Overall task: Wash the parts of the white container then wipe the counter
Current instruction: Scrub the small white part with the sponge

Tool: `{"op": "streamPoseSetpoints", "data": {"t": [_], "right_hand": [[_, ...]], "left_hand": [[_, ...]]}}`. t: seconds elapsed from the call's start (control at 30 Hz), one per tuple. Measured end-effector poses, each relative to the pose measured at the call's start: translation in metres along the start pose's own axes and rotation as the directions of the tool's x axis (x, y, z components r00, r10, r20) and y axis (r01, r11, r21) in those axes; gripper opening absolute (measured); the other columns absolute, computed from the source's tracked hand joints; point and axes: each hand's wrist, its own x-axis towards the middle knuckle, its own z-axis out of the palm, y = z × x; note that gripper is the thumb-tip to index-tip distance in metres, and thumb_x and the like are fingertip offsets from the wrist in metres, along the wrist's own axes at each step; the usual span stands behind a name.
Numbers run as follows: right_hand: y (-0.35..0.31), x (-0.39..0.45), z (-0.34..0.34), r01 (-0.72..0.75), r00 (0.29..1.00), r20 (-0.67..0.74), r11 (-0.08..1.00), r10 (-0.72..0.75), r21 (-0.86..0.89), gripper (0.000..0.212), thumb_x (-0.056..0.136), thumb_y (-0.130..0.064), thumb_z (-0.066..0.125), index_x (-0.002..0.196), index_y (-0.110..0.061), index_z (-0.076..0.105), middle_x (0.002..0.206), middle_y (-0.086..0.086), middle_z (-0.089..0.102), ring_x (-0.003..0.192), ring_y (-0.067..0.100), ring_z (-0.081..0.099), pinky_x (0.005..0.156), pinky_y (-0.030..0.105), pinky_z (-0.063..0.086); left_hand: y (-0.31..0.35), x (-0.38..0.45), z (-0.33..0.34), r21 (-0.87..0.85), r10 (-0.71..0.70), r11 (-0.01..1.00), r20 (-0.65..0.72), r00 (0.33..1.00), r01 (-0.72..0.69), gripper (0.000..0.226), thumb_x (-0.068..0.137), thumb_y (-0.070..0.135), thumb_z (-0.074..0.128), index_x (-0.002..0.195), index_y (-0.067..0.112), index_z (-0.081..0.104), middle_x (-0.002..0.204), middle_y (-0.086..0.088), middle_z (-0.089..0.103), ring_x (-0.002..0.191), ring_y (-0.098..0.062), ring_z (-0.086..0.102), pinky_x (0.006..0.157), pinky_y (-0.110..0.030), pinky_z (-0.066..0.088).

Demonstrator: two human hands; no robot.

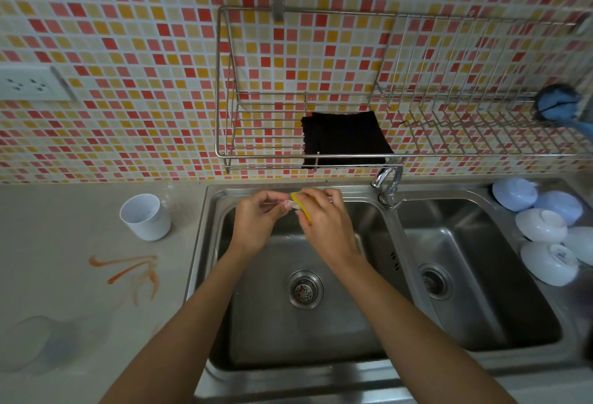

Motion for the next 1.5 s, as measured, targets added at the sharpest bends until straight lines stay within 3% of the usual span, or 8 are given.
{"op": "streamPoseSetpoints", "data": {"t": [0.17,0.37,0.57,0.7,0.87,1.03,1.33,1.5], "right_hand": [[0.013,0.000,0.004,0.074,0.997,0.020,0.995,-0.073,-0.059,0.024,0.083,-0.018,0.067,0.107,-0.017,0.069,0.106,-0.006,0.067,0.094,0.022,0.055,0.086,0.027,0.043],[0.017,-0.004,0.006,0.081,0.997,0.026,0.993,-0.079,-0.088,0.022,0.089,-0.017,0.060,0.109,-0.017,0.068,0.111,-0.006,0.067,0.098,0.023,0.057,0.091,0.026,0.042],[0.014,-0.006,0.005,0.069,0.997,-0.020,0.996,-0.070,-0.058,0.024,0.087,-0.015,0.061,0.110,-0.017,0.069,0.113,-0.004,0.066,0.100,0.023,0.054,0.092,0.028,0.044],[0.006,-0.013,0.007,-0.055,0.998,0.038,0.998,0.053,0.032,0.035,0.086,-0.014,0.058,0.120,-0.013,0.065,0.122,0.002,0.062,0.106,0.025,0.048,0.095,0.031,0.044],[0.003,-0.018,0.009,-0.362,0.932,0.073,0.918,0.355,0.159,0.039,0.084,-0.011,0.062,0.123,-0.014,0.064,0.120,0.003,0.062,0.105,0.024,0.046,0.088,0.037,0.049],[-0.025,-0.011,0.008,-0.270,0.963,0.068,0.941,0.262,0.204,0.041,0.083,-0.012,0.062,0.123,-0.013,0.064,0.120,0.001,0.060,0.106,0.021,0.045,0.092,0.025,0.037],[-0.010,0.003,0.002,-0.254,0.965,0.100,0.957,0.242,0.136,0.036,0.080,-0.011,0.063,0.116,-0.013,0.068,0.114,0.003,0.064,0.103,0.020,0.044,0.090,0.034,0.046],[-0.008,-0.001,-0.002,-0.252,0.965,0.112,0.953,0.235,0.167,0.038,0.081,-0.011,0.062,0.119,-0.015,0.067,0.116,0.002,0.063,0.103,0.023,0.047,0.090,0.034,0.047]], "left_hand": [[-0.001,-0.002,0.003,-0.033,-0.034,0.999,0.019,0.999,0.035,0.014,0.084,0.006,0.072,0.098,0.005,0.071,0.092,-0.004,0.074,0.087,-0.011,0.071,0.077,-0.018,0.055],[-0.002,0.003,0.003,0.012,-0.195,0.981,0.078,0.978,0.195,0.027,0.090,0.032,0.065,0.094,0.006,0.068,0.085,-0.011,0.071,0.078,-0.016,0.069,0.064,-0.029,0.060],[-0.003,0.010,0.003,-0.070,-0.269,0.957,0.147,0.952,0.281,0.021,0.089,0.014,0.067,0.099,-0.004,0.067,0.092,-0.016,0.069,0.083,-0.019,0.068,0.072,-0.027,0.060],[-0.002,0.011,-0.001,-0.120,-0.264,0.954,0.100,0.959,0.275,0.020,0.087,0.005,0.067,0.103,-0.007,0.066,0.091,-0.016,0.069,0.081,-0.018,0.069,0.073,-0.023,0.059],[-0.002,0.008,-0.002,-0.095,-0.183,0.978,0.032,0.983,0.186,0.020,0.083,0.002,0.071,0.099,-0.008,0.067,0.089,-0.018,0.072,0.076,-0.012,0.071,0.072,-0.019,0.057],[-0.004,0.006,0.000,-0.038,-0.113,0.993,0.029,0.993,0.114,0.018,0.081,0.006,0.076,0.095,-0.003,0.070,0.089,-0.016,0.073,0.083,-0.022,0.071,0.073,-0.020,0.057],[-0.003,0.005,-0.008,-0.001,-0.095,0.996,0.014,0.995,0.095,0.018,0.080,0.013,0.077,0.095,0.006,0.071,0.088,-0.006,0.075,0.085,-0.018,0.072,0.080,-0.025,0.057],[0.004,0.002,-0.003,0.002,-0.076,0.997,0.006,0.997,0.076,0.018,0.081,0.009,0.075,0.097,0.001,0.071,0.089,-0.007,0.074,0.078,-0.005,0.070,0.071,-0.010,0.051]]}}
